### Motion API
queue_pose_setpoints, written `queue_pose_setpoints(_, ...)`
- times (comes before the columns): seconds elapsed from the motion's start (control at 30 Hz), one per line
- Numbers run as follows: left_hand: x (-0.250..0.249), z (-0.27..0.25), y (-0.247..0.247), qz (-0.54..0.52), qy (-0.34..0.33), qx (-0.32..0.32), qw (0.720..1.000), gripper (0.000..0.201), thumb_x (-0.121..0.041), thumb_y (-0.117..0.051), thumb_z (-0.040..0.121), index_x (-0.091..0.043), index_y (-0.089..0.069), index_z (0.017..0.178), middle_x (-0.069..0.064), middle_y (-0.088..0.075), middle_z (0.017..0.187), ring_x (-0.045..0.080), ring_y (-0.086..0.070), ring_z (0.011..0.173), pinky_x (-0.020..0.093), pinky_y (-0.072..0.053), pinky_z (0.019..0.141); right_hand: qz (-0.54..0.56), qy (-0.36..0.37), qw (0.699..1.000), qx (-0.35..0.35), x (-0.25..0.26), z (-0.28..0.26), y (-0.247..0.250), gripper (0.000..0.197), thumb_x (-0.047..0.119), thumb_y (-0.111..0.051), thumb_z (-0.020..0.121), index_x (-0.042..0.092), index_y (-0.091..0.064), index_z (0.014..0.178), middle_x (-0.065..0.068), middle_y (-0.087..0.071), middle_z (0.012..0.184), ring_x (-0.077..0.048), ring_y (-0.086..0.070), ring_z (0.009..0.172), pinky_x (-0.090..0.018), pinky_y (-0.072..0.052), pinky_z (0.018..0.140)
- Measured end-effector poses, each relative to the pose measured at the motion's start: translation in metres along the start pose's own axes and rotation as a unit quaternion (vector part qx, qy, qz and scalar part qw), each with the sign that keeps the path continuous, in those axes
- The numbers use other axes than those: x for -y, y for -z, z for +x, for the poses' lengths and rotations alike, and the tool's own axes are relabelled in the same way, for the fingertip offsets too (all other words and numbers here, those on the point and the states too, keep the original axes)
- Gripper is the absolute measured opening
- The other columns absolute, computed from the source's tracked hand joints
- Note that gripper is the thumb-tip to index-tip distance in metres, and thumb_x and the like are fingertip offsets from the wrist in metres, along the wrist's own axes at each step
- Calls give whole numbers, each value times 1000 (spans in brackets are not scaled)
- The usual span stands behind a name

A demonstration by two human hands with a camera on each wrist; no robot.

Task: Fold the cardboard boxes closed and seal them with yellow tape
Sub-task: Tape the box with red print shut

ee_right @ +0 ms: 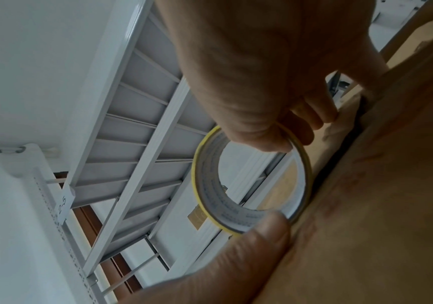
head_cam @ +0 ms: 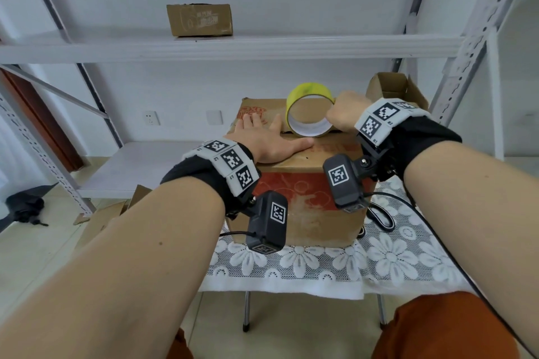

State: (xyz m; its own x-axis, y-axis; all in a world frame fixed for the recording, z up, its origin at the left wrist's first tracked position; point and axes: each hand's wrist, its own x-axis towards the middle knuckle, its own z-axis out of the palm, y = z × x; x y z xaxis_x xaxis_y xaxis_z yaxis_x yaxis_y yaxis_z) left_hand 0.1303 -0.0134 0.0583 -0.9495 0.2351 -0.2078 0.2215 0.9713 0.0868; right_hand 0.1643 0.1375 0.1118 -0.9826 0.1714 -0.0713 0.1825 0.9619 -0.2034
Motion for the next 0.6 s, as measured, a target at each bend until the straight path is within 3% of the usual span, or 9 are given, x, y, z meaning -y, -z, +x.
queue_pose_setpoints(0.1, -2, -4, 2, 2, 4, 4, 1000, 108, -96, -17, 68, -36, 9, 154, 17, 13, 162, 32, 11, 150, 46, 3, 121, 8, -7, 1000, -19, -2, 4, -1, 41, -2, -34, 97, 8, -34, 57, -7, -35, 63, -16, -31, 54, -22, -22, 47)
queue_pose_setpoints(0.17, -3, -6, 3, 3, 9, 6, 1000, 107, -95, -16, 69, -35, 8, 154, 17, 13, 161, 31, 12, 150, 46, 4, 121, 18, -10, 1000, -14, -6, 3, 0, 34, -1, -37, 95, 2, -42, 62, -12, -48, 74, -24, -45, 64, -26, -33, 54)
queue_pose_setpoints(0.23, -3, -6, 3, 4, 10, 7, 1000, 107, -95, -16, 70, -34, 8, 154, 17, 13, 161, 31, 13, 149, 45, 5, 121, 36, -6, 999, -36, -7, 0, 4, 18, 1, -39, 94, -6, -55, 88, -21, -58, 104, -35, -56, 92, -33, -41, 68)
queue_pose_setpoints(0.27, -3, -6, 3, 5, 9, 8, 1000, 107, -95, -16, 70, -34, 8, 154, 17, 13, 161, 31, 13, 149, 45, 5, 121, 50, -15, 998, -45, -6, -1, 6, 17, 2, -40, 94, -6, -55, 97, -22, -57, 117, -36, -56, 100, -32, -41, 69)
queue_pose_setpoints(0.33, -4, -6, 3, 6, 10, 7, 1000, 107, -95, -16, 69, -35, 7, 155, 16, 13, 161, 31, 12, 150, 46, 5, 121, 53, -20, 997, -50, -7, -1, 6, 20, 1, -41, 96, -5, -53, 110, -22, -55, 126, -35, -55, 109, -30, -39, 70)
queue_pose_setpoints(0.43, -4, -7, 3, 9, 11, 6, 1000, 107, -95, -15, 70, -34, 5, 155, 17, 12, 162, 32, 11, 150, 46, 4, 121, 51, -4, 995, -80, -8, 3, 5, 36, 7, -47, 93, -1, -46, 127, -21, -53, 127, -37, -52, 116, -38, -42, 84)
queue_pose_setpoints(0.5, -4, -8, 3, 11, 10, 6, 1000, 105, -94, -15, 71, -34, 5, 155, 17, 12, 161, 32, 11, 150, 46, 4, 121, 64, 10, 994, -87, -6, 2, 4, 31, 9, -52, 90, 1, -48, 120, -20, -54, 121, -39, -53, 109, -38, -40, 81)
queue_pose_setpoints(0.57, -5, -10, 3, 13, 11, 8, 1000, 105, -94, -15, 72, -33, 4, 155, 17, 13, 161, 32, 11, 149, 46, 4, 121, 44, 0, 997, -69, -4, -1, 5, 3, 4, -48, 93, 1, -46, 93, -17, -51, 106, -32, -50, 94, -32, -34, 74)
queue_pose_setpoints(0.6, -5, -10, 4, 14, 11, 10, 1000, 105, -93, -15, 72, -33, 4, 155, 17, 13, 161, 32, 11, 149, 46, 4, 121, 40, -4, 997, -72, -4, 2, 5, 6, 2, -46, 94, 3, -44, 89, -15, -48, 102, -28, -46, 89, -30, -33, 74)
